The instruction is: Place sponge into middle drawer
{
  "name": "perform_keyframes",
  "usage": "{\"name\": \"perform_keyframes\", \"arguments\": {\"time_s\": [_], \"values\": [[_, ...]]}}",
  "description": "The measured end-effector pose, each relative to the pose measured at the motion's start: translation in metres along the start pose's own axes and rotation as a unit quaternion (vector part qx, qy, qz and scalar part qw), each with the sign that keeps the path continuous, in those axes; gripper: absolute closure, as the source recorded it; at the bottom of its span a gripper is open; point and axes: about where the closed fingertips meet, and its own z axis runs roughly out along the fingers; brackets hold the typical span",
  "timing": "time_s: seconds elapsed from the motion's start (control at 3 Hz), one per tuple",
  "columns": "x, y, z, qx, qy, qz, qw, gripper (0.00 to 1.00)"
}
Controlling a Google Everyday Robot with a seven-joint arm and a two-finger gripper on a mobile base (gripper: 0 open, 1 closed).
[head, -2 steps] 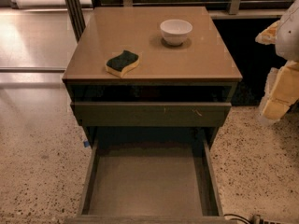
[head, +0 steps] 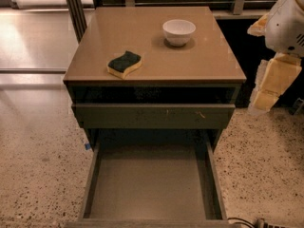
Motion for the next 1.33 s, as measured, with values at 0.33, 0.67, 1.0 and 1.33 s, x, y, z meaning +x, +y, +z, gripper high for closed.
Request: {"name": "perform_keyframes", "arguments": {"time_s": [0.33,0.67,1.0,1.33], "values": [[-0.040,-0.065,0.028,0.007,-0.016,-0.030,0.9994,0.00],[-0.077,-0.122,0.048,0.012,-0.046,-0.045,0.9979,0.00],[-0.080,-0.123,0.050,0.012,-0.048,-0.049,0.9976,0.00],[-0.091,-0.128,0.056,0.012,-0.057,-0.059,0.9965,0.00]]}}
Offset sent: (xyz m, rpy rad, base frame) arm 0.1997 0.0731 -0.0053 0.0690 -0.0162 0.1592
